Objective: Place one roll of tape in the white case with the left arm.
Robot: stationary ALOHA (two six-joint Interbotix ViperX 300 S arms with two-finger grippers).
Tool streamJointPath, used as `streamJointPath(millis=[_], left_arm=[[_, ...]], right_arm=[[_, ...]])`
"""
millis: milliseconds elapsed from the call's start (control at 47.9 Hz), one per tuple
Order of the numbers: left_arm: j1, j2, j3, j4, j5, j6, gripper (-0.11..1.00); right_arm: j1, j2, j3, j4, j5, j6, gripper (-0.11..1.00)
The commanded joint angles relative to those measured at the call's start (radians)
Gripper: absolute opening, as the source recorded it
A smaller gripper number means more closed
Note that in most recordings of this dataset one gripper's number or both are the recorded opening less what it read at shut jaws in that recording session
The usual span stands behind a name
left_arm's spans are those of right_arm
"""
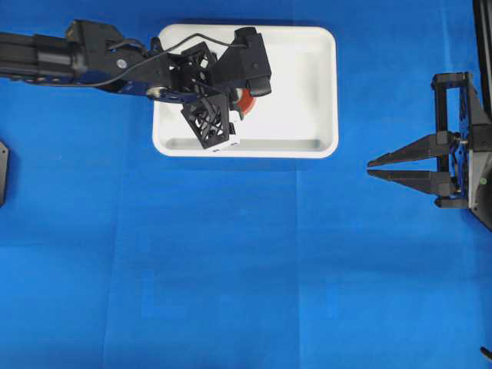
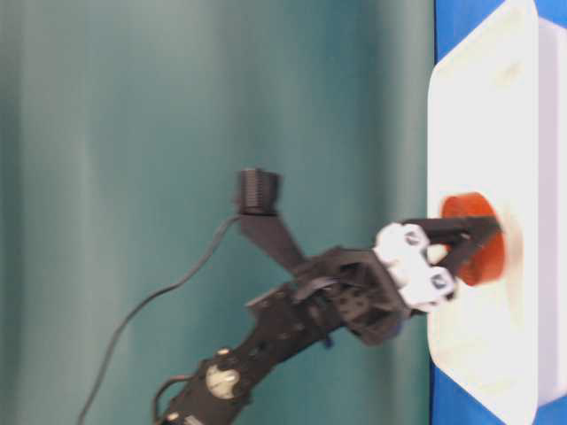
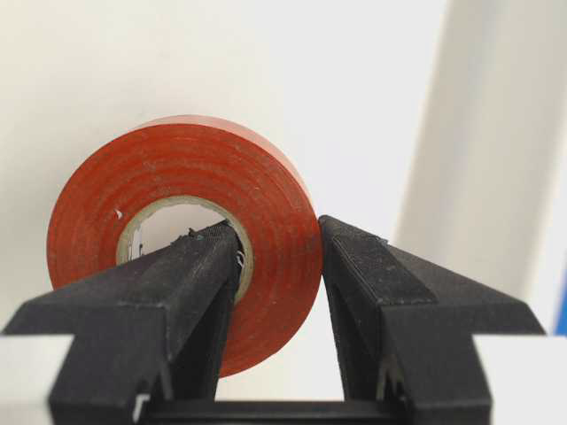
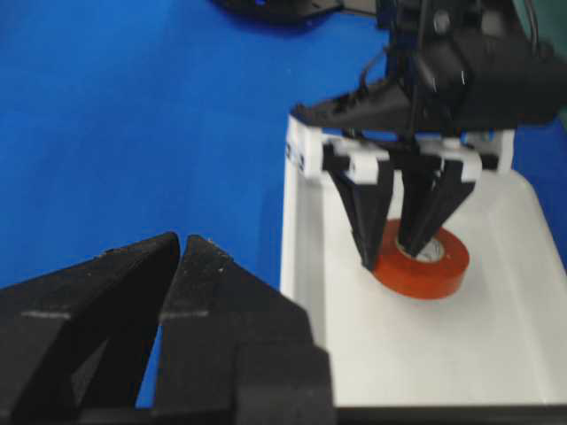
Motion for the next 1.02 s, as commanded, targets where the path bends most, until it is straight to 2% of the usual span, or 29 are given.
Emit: streamJointPath(millis=[0,292,355,459,501,710,1003], left_arm=[[0.009,0.002,-0.018,-0.002,-0.015,-0.002,0.27],[0.005,0.012,-0.029,-0.002,-0.037,0.0,0.28],[0.002,0.012,-0.028,-0.003,-0.044,0.0,0.42],[-0.002,0.0,-0.026,-0.003,-0.035,0.002,0.75],[-0.002,-0.011,-0.023,-0.003,-0.031,0.0,0.81],[-0.014,-0.11,0.011,-0.006,-0.015,-0.011,0.66],[-0.08,-0.308,0.084,-0.008,-0.021,-0.015,0.66]], right_arm=[[0.0,0.003,-0.011,0.002,-0.005,0.002,-0.11],[-0.002,0.005,-0.011,-0.005,-0.003,0.0,-0.11],[-0.002,0.005,-0.011,-0.005,-0.003,0.0,-0.11],[-0.002,0.005,-0.011,-0.005,-0.003,0.0,-0.11],[-0.002,0.005,-0.011,-0.005,-0.003,0.0,-0.11],[-0.002,0.005,-0.012,-0.005,-0.003,0.0,-0.11],[-0.002,0.005,-0.012,-0.005,-0.003,0.0,-0.11]])
